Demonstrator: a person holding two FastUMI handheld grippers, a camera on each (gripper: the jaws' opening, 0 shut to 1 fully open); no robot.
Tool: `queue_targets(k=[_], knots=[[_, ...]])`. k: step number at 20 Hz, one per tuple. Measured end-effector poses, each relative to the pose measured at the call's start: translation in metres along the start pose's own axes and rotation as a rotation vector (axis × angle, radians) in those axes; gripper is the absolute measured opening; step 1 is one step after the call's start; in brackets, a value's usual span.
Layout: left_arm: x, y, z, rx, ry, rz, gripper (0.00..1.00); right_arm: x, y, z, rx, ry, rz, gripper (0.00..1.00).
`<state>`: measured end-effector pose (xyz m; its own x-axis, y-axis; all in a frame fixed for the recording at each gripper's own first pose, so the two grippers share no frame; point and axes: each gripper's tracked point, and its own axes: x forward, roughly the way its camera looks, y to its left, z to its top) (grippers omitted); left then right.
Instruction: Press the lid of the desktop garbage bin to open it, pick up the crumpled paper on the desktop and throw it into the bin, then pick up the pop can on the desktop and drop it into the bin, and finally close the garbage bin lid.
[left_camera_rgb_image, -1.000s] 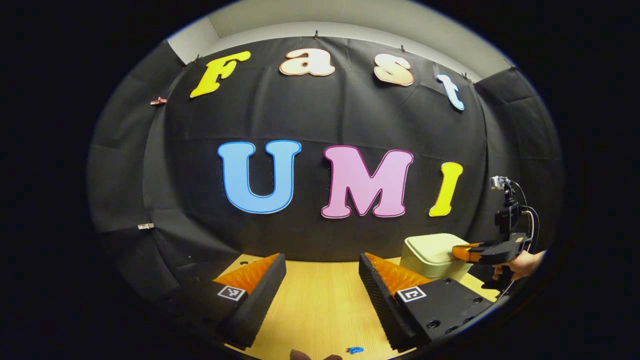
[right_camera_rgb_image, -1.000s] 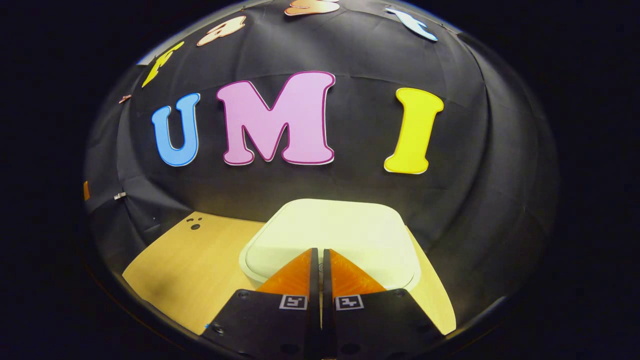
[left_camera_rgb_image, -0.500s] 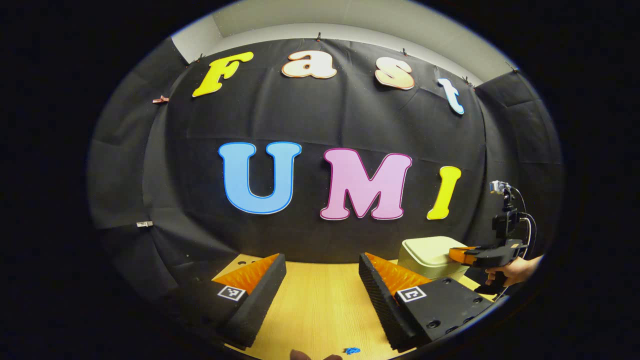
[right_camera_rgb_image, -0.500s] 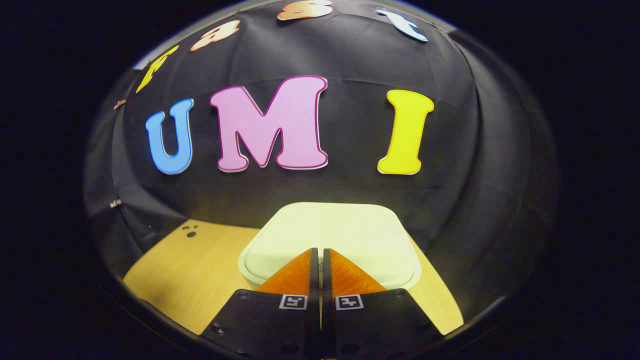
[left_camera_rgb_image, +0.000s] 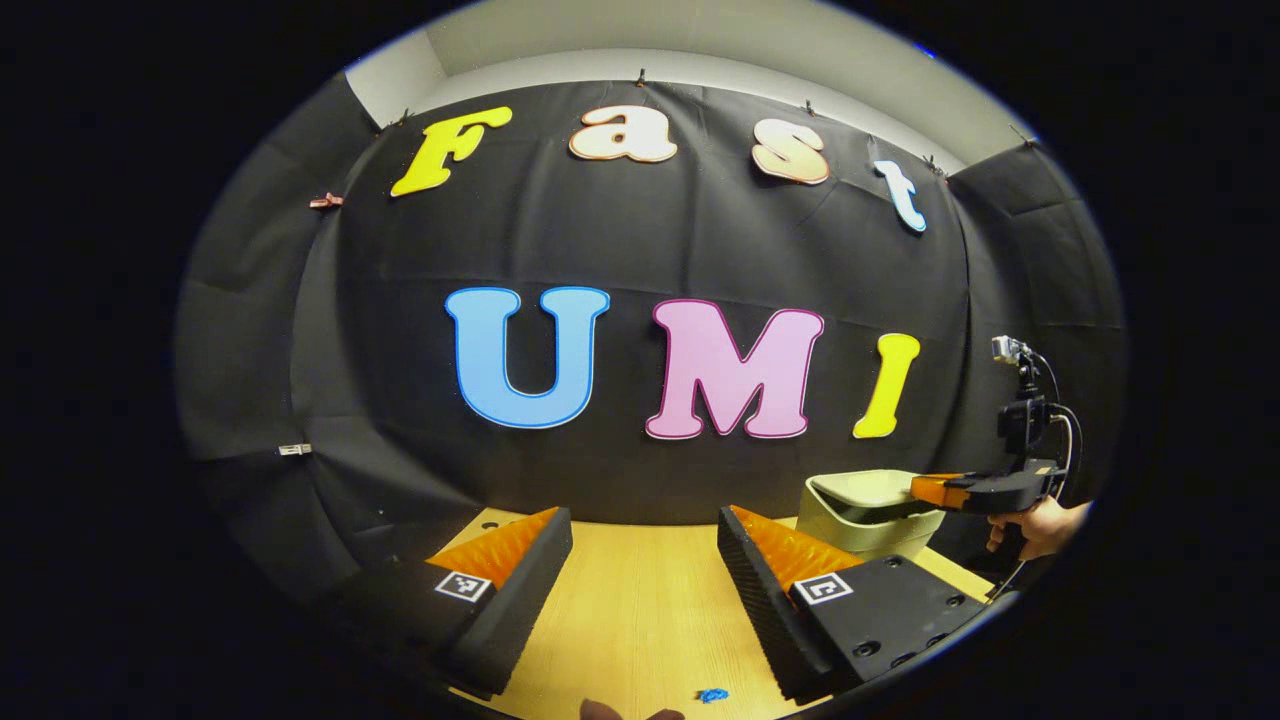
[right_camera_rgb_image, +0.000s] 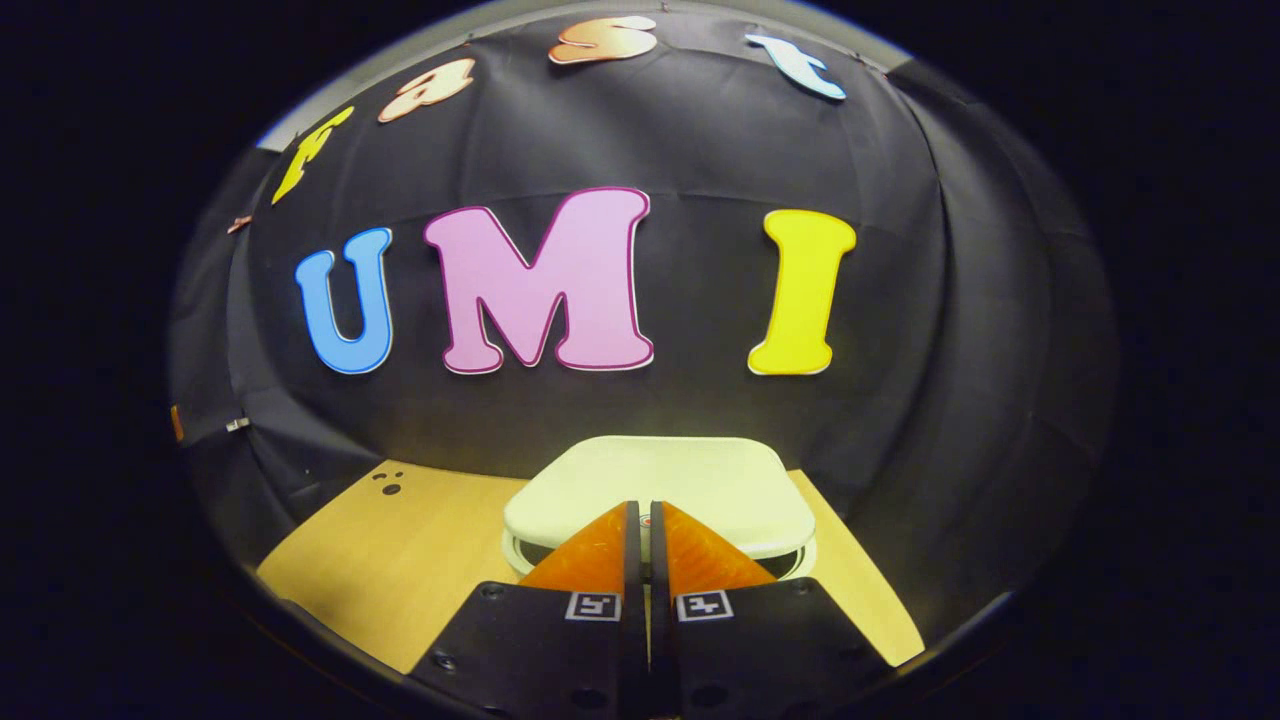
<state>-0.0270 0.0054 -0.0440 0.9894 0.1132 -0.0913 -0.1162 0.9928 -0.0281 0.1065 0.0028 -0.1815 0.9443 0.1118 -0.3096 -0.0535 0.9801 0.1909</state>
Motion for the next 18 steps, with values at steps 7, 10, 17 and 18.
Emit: queue_targets(k=[7,10,17,18], knots=[[-0.006,0.007,-0.004,-0.008,0.013,-0.025,0.94,-0.026,0.015,-0.009,-0.105,0.0,0.005,0.06],[-0.005,0.006,-0.012,-0.003,0.028,-0.048,0.94,-0.042,0.023,-0.011,-0.103,-0.001,0.016,0.07],[-0.001,-0.012,-0.069,-0.016,0.154,-0.16,0.95,-0.081,0.05,-0.026,-0.104,0.013,0.086,0.34],[-0.001,-0.015,-0.083,-0.02,0.181,-0.177,0.95,-0.085,0.054,-0.031,-0.114,0.026,0.095,0.37]])
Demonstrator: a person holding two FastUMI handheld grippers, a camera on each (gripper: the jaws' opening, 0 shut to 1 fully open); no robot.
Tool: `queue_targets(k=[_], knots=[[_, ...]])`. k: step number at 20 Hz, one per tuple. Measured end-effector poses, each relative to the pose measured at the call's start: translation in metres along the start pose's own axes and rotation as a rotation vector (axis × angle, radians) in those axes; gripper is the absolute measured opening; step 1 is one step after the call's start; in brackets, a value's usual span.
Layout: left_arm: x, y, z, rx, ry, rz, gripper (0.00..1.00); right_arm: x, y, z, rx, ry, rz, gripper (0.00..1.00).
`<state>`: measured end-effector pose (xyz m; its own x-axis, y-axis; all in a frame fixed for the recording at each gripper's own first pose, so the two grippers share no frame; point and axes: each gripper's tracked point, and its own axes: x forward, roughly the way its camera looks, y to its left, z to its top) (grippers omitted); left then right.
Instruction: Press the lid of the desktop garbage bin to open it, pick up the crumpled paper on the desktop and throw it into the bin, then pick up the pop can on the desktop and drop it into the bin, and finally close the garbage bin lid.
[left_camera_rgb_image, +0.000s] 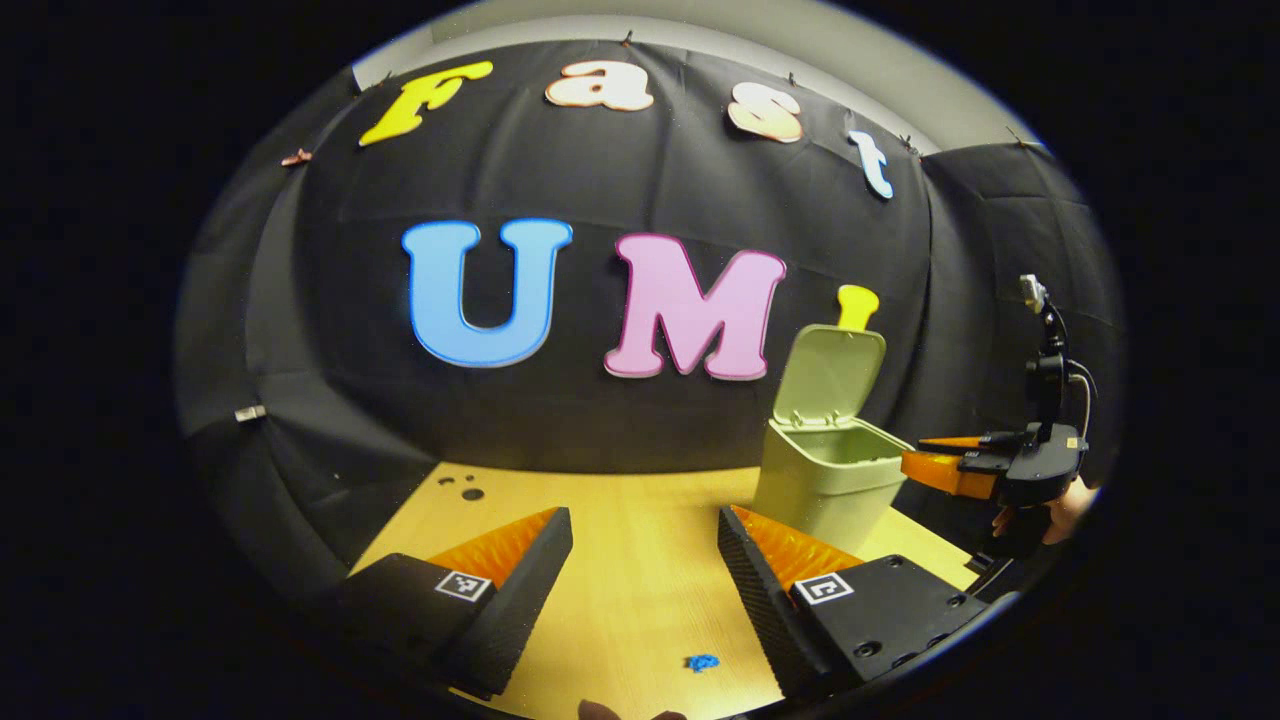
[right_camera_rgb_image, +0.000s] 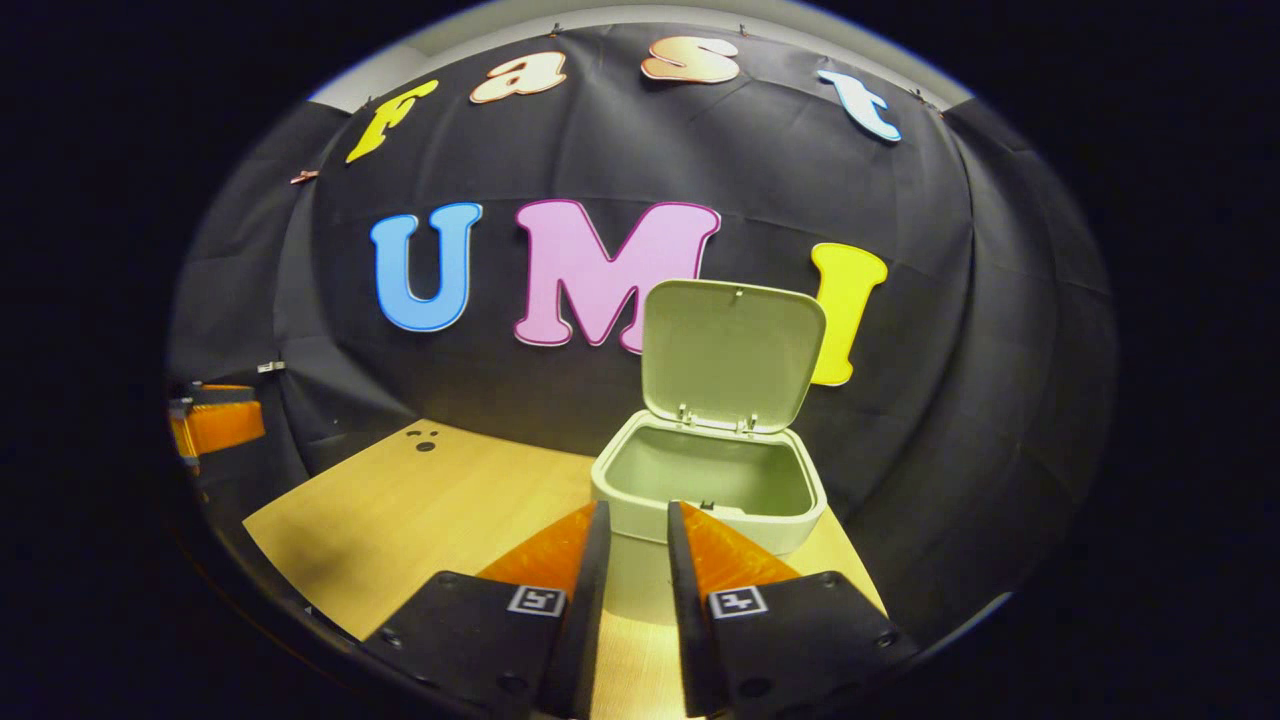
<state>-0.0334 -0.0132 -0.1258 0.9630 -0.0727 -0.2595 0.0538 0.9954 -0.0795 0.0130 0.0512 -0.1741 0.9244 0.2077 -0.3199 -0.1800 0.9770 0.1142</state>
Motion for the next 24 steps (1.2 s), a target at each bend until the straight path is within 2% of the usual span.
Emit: queue_targets(k=[1,3,8,12,17,24], knots=[[0.002,-0.002,-0.012,-0.001,0.026,-0.013,0.95,-0.004,0.002,-0.006,-0.011,0.014,0.01,0.5],[0.008,-0.009,-0.036,0.001,0.071,-0.053,0.94,-0.01,0.006,-0.01,-0.031,0.027,0.018,0.6],[0.026,-0.031,-0.108,0.009,0.204,-0.126,0.93,-0.023,0.014,-0.018,-0.006,0.044,0.04,0.6],[0.039,-0.054,-0.154,-0.018,0.279,-0.186,0.92,-0.03,0.006,-0.023,-0.008,0.06,0.049,0.6],[0.051,-0.057,-0.211,0.05,0.415,-0.152,0.89,-0.037,-0.017,-0.034,0.006,0.086,0.037,0.62],[0.065,-0.077,-0.271,0.117,0.56,-0.169,0.86,-0.045,-0.05,-0.05,0.034,0.124,0.0,0.62]])
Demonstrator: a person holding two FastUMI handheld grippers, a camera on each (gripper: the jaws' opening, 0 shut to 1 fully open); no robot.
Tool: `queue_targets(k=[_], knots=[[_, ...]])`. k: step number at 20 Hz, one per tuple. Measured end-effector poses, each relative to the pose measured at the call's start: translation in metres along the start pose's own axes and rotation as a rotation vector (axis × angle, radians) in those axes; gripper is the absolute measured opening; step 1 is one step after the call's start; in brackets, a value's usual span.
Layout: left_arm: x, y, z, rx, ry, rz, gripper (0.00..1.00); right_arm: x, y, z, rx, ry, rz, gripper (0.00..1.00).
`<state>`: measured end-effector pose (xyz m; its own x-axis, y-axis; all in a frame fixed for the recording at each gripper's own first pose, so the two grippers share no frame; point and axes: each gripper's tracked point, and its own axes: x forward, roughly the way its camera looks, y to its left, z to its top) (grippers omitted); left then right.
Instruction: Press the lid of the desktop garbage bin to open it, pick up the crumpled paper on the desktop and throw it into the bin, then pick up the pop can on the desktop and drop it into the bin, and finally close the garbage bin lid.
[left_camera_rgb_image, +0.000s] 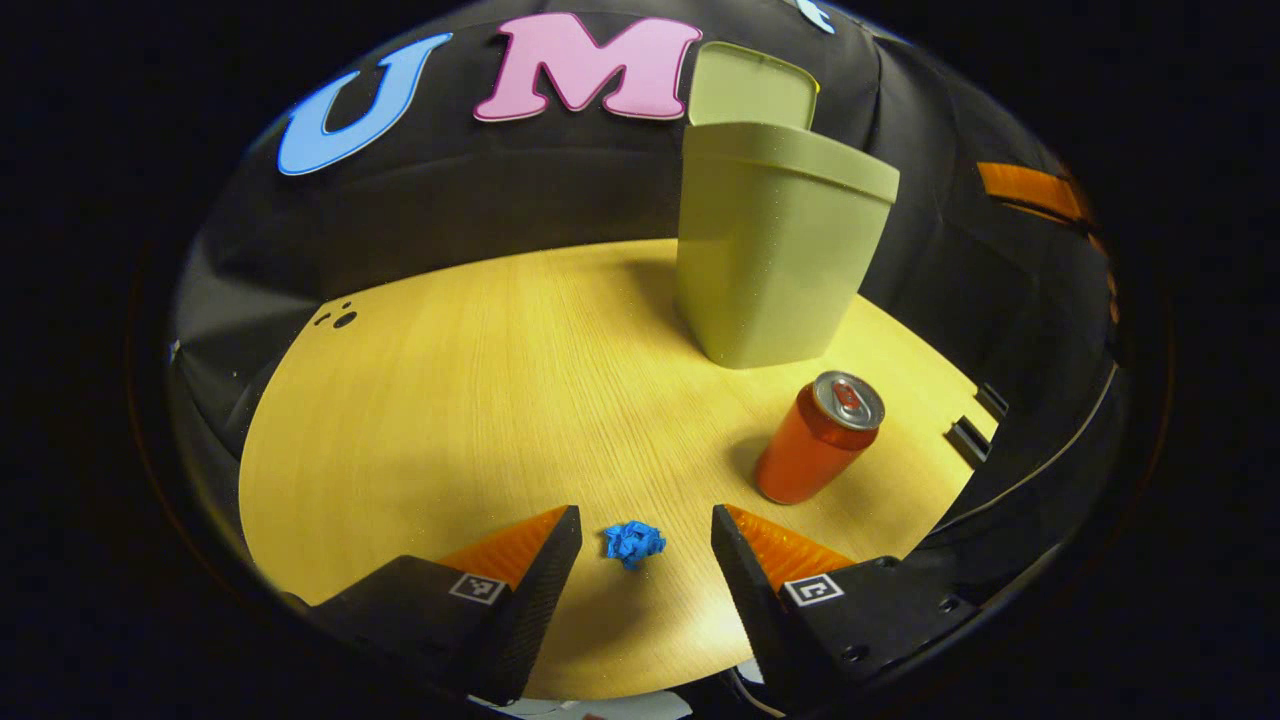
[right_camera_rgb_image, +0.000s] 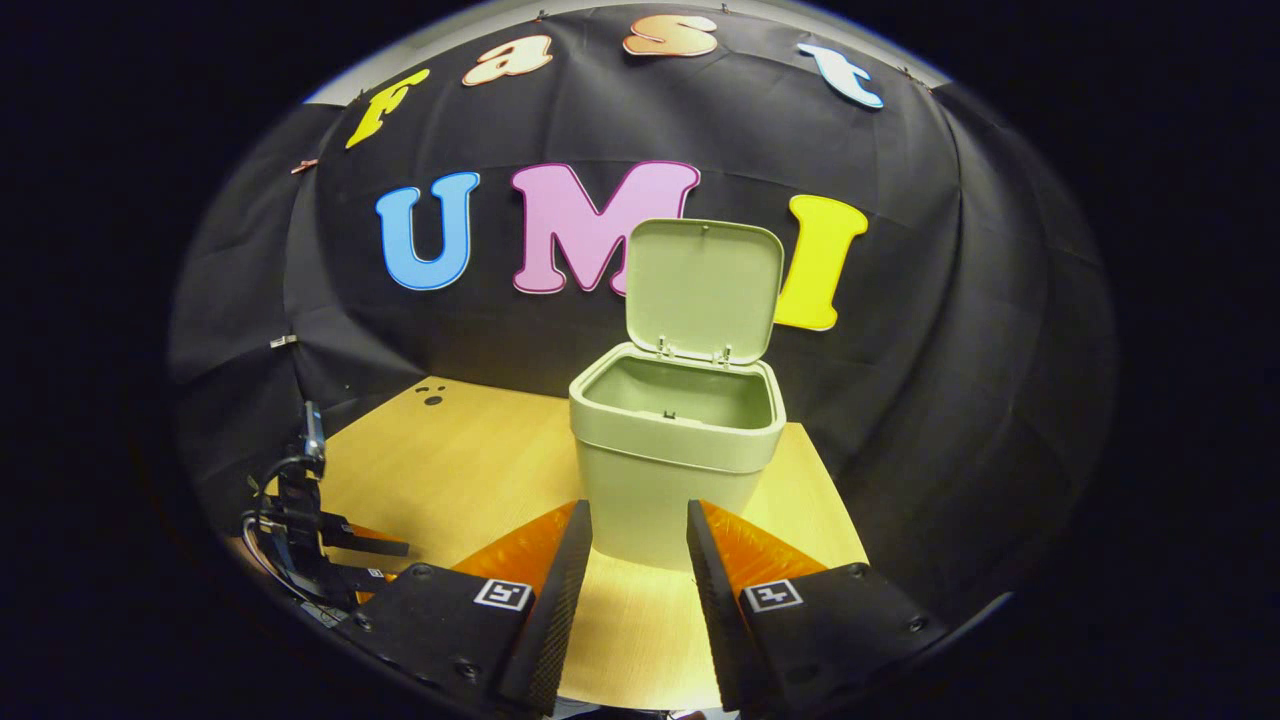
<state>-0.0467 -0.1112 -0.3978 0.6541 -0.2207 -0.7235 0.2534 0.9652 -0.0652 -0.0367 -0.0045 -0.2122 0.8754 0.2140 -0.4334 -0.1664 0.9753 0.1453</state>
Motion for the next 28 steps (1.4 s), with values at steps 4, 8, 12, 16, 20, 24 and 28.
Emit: queue_targets(k=[4,8,12,16,20,24,28], knots=[[0.019,0.0,-0.01,0.029,0.053,0.028,0.8,-0.004,-0.018,-0.006,0.02,0.015,-0.017,0.62],[0.031,0.004,-0.018,0.049,0.098,0.044,0.71,-0.008,-0.027,-0.013,0.046,0.032,-0.026,0.62],[0.04,0.006,-0.032,0.039,0.158,0.052,0.61,-0.01,-0.03,-0.022,0.057,0.049,-0.025,0.62],[0.043,0.004,-0.039,0.025,0.183,0.032,0.49,-0.01,-0.034,-0.026,0.073,0.058,-0.03,0.62],[0.037,0.006,-0.031,0.045,0.159,0.021,0.34,-0.009,-0.026,-0.03,0.088,0.067,-0.018,0.62],[0.021,0.006,-0.014,0.043,0.11,0.0,0.31,-0.007,-0.016,-0.035,0.071,0.078,-0.001,0.62],[0.003,0.007,0.015,0.051,0.037,-0.013,0.31,-0.007,-0.009,-0.036,0.066,0.078,0.012,0.62]])
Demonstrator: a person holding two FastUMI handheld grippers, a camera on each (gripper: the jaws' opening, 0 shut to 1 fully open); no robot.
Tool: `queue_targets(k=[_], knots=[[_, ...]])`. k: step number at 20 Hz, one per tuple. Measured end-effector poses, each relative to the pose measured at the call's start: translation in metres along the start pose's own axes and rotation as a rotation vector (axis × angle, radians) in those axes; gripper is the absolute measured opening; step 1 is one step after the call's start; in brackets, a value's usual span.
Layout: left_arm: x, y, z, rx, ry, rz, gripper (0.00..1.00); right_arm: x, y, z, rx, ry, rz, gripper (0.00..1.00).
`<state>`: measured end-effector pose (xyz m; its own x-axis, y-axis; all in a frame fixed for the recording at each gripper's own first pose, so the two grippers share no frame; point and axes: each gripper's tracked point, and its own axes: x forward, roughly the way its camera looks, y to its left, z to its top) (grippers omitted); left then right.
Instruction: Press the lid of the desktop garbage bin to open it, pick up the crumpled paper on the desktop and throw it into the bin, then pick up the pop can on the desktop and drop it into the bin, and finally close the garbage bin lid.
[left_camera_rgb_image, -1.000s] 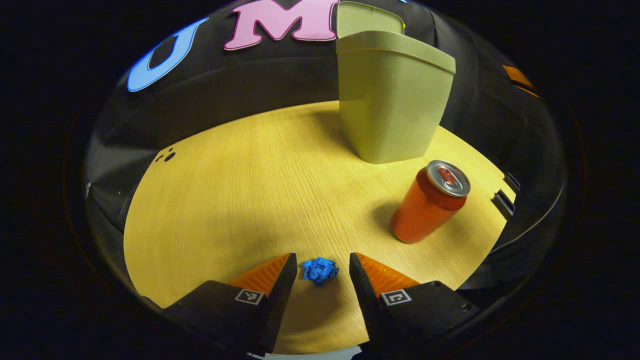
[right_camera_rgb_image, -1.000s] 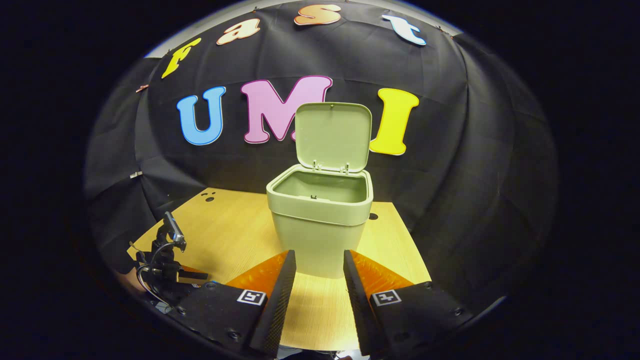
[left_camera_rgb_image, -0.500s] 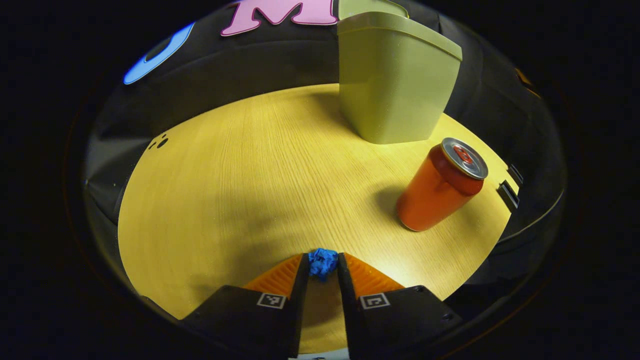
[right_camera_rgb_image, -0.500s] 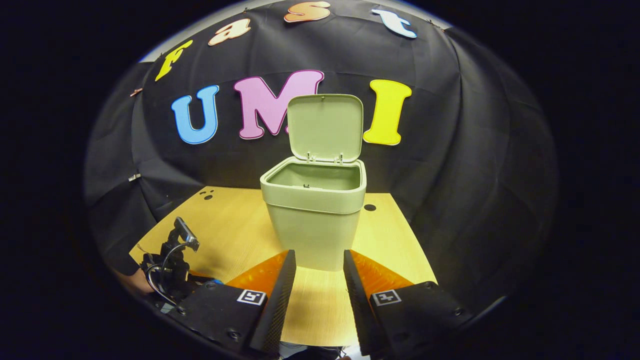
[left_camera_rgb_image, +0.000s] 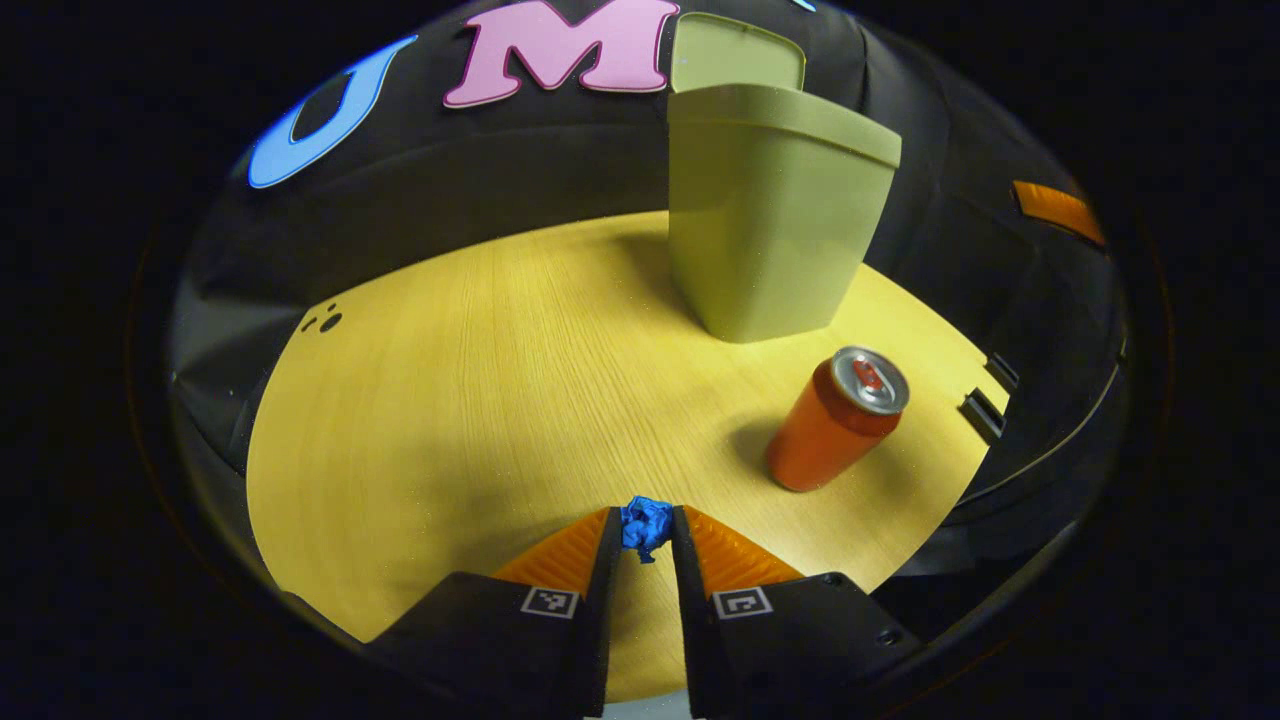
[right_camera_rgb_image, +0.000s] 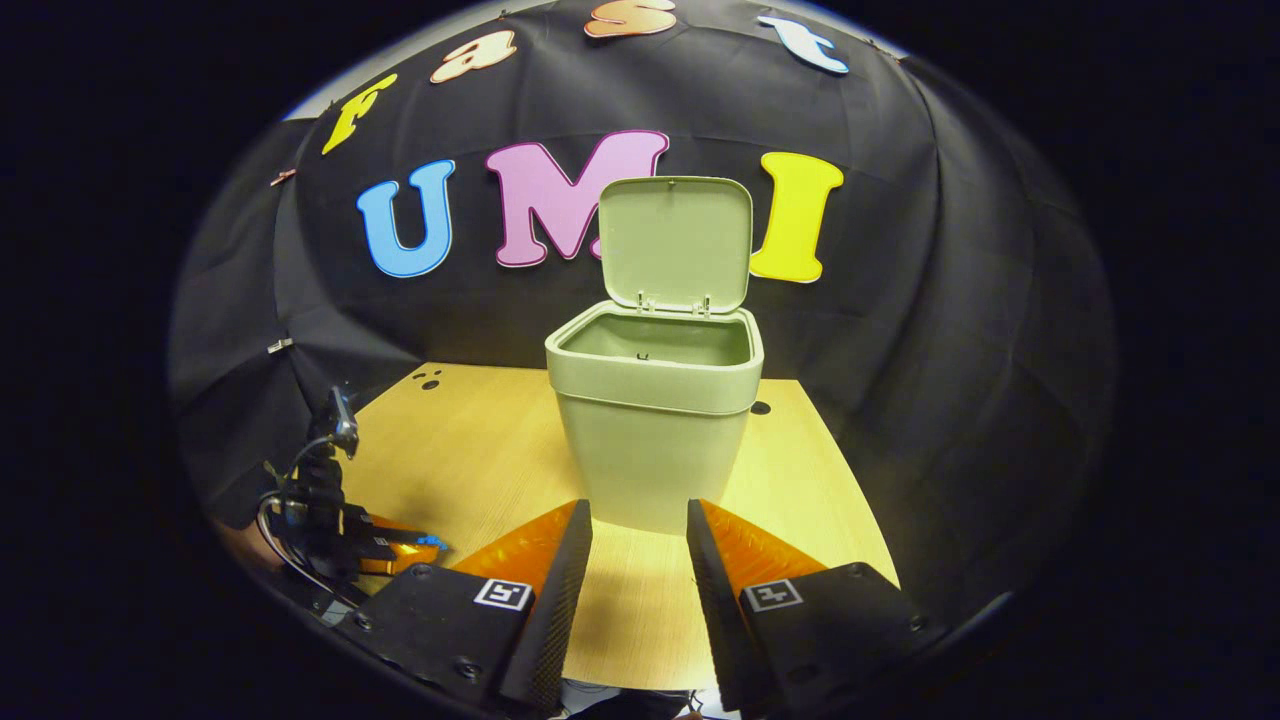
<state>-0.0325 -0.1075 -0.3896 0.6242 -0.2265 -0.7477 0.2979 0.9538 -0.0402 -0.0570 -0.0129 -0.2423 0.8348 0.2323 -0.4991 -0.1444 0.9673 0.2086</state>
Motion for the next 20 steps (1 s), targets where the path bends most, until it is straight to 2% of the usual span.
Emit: queue_targets(k=[2,5,7,8,10,14,20], knots=[[-0.012,-0.001,0.022,0.0,-0.05,-0.003,0.39,0.0,0.004,0.001,0.008,-0.008,0.01,0.62],[-0.032,0.0,0.064,-0.009,-0.147,-0.012,0.35,-0.001,0.014,0.0,0.027,-0.014,0.039,0.62],[-0.047,0.001,0.097,-0.008,-0.22,-0.015,0.39,0.0,0.017,-0.002,0.032,-0.011,0.037,0.64],[-0.055,0.001,0.112,-0.003,-0.259,-0.017,0.31,0.002,0.018,-0.003,0.036,-0.009,0.036,0.64],[-0.073,0.001,0.147,0.014,-0.331,-0.022,0.35,0.0,0.023,-0.004,0.045,-0.011,0.036,0.64],[-0.094,-0.007,0.208,0.046,-0.449,-0.049,0.34,-0.004,0.022,-0.006,0.022,-0.013,0.021,0.69],[-0.112,-0.035,0.28,0.027,-0.577,-0.126,0.34,-0.015,0.012,-0.004,0.034,-0.029,-0.003,0.8]])
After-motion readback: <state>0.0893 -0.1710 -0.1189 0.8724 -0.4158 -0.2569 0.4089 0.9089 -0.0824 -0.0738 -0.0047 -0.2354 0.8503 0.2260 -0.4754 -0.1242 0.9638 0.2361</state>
